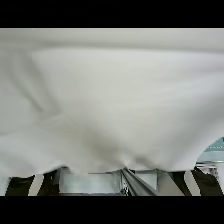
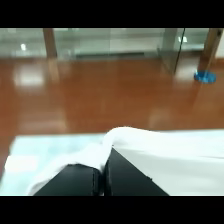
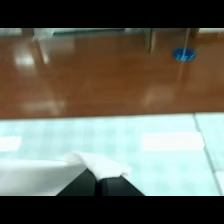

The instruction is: Fold the shirts.

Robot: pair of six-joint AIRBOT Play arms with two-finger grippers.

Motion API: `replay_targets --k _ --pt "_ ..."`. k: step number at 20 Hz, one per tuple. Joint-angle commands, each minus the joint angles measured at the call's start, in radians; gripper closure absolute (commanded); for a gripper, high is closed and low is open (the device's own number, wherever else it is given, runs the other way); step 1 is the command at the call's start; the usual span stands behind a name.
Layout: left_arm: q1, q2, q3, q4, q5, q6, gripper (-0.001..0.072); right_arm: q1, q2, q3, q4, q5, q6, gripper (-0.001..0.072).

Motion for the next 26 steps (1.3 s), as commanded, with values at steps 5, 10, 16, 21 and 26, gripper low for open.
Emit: replay_targets --k 5,10,16,21,26 --pt "-0.043 -0.138 -0.551 -0.205 0.128 0.077 0.0681 0.001 -0.042 -0.556 0.188 -0.177 -0.084 0.0687" --pt "-0.168 -0.443 -0.666 -0.208 0.449 0.074 0.0681 0.018 -0.369 -0.690 0.282 -0.463 -0.200 0.0688" --pt "-0.224 -0.904 -0.435 -0.208 0.710 -0.034 0.0681 0.103 -0.972 -0.320 0.291 -0.565 -0.171 0.0687" --pt "-0.224 -1.145 -0.272 -0.209 0.667 -0.178 0.0680 0.108 -1.269 -0.021 0.346 -0.494 -0.057 0.0688" --pt "-0.208 -1.150 -0.252 -0.208 0.482 -0.080 0.0679 0.097 -1.287 -0.012 0.369 -0.351 -0.076 0.0687"
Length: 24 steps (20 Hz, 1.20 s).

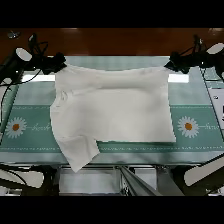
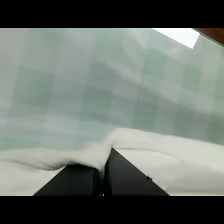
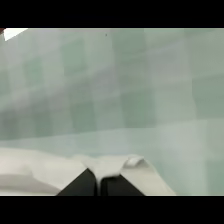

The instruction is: Fold the shirts.

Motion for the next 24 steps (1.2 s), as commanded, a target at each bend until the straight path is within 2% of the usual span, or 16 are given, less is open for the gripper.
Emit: replay_targets --k 1,4,6,7,9,12,15,16,17,18,20,22,24 --pt "0.029 -0.008 0.043 0.000 -0.203 0.096 0.0679 -0.023 -0.011 0.030 0.022 0.146 -0.003 0.0687" --pt "0.093 0.036 0.060 0.001 -0.436 0.180 0.0679 -0.066 0.050 0.030 0.009 0.314 -0.047 0.0687" --pt "0.126 0.039 0.055 0.009 -0.628 0.246 0.0679 -0.074 0.079 0.029 -0.057 0.423 -0.076 0.0687" --pt "0.132 0.039 0.034 0.020 -0.671 0.251 0.0679 -0.069 0.090 0.019 -0.088 0.454 -0.063 0.0687" --pt "0.130 0.039 -0.039 0.035 -0.677 0.254 0.0679 -0.045 0.112 -0.045 -0.109 0.437 -0.061 0.0687" --pt "0.118 0.038 -0.176 0.038 -0.599 0.259 0.0679 0.000 0.112 -0.173 -0.180 0.362 -0.060 0.0687" --pt "0.118 0.038 -0.247 0.035 -0.529 0.261 0.0664 0.010 0.112 -0.278 -0.209 0.225 0.047 0.0683" --pt "0.117 0.038 -0.247 0.032 -0.544 0.260 0.0519 0.010 0.112 -0.282 -0.209 0.212 0.082 0.0566" --pt "0.118 0.039 -0.245 0.031 -0.580 0.263 0.0069 0.009 0.114 -0.275 -0.200 0.217 0.096 0.0233" --pt "0.120 0.039 -0.231 0.064 -0.622 0.268 0.0004 0.001 0.117 -0.251 -0.197 0.245 0.096 0.0082" --pt "0.141 0.058 -0.196 0.161 -0.701 0.237 0.0004 -0.030 0.139 -0.182 -0.202 0.343 0.092 0.0092" --pt "0.195 0.141 -0.212 0.215 -0.695 0.216 0.0004 -0.079 0.212 -0.167 -0.241 0.411 0.063 0.0092" --pt "0.282 0.255 -0.278 0.218 -0.653 0.213 0.0004 -0.125 0.325 -0.234 -0.305 0.401 0.008 0.0092"
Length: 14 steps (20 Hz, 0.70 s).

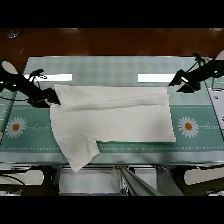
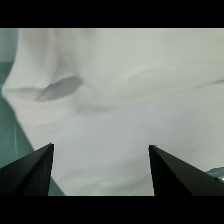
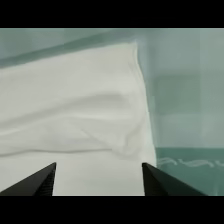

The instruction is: Fold the shirts.

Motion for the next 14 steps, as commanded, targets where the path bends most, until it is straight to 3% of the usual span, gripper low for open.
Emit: replay_targets --k 1,4,8,10,14 --pt "0.131 0.172 -0.111 0.058 0.038 -0.029 0.0004 -0.076 0.171 -0.106 -0.069 0.002 -0.067 0.0092" --pt "0.280 0.357 -0.389 -0.018 0.120 -0.024 0.0004 -0.107 0.370 -0.430 -0.008 -0.155 -0.089 0.0092" --pt "0.372 0.484 -0.702 -0.127 0.155 0.001 0.0005 -0.106 0.532 -0.794 0.183 -0.265 -0.222 0.0092" --pt "0.372 0.496 -0.776 -0.129 0.159 -0.028 0.0006 -0.106 0.558 -0.872 0.239 -0.266 -0.257 0.0092" --pt "0.332 0.504 -0.855 -0.170 0.146 0.002 0.0006 -0.106 0.568 -0.907 0.246 -0.245 -0.264 0.0092"
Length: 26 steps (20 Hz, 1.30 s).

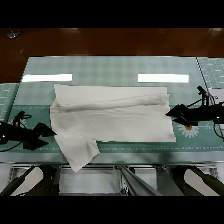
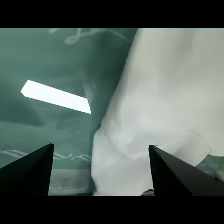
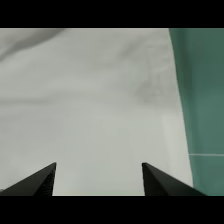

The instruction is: Fold the shirts.

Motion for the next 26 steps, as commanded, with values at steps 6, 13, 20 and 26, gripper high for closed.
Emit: replay_targets --k 6,13,20,26 --pt "-0.200 0.039 -0.122 -0.127 0.040 0.032 0.0006 -0.002 0.025 -0.051 0.061 -0.062 0.034 0.0092" --pt "-0.379 0.039 -0.142 -0.169 0.130 0.062 0.0679 -0.106 0.025 0.057 -0.201 0.119 0.142 0.0092" --pt "-0.378 0.039 -0.140 -0.212 0.138 0.105 0.0679 -0.064 0.018 -0.133 -0.381 0.227 0.198 0.0092" --pt "-0.378 0.039 -0.140 -0.248 0.160 0.104 0.0679 0.006 -0.090 -0.127 -0.164 0.071 0.132 0.0092"
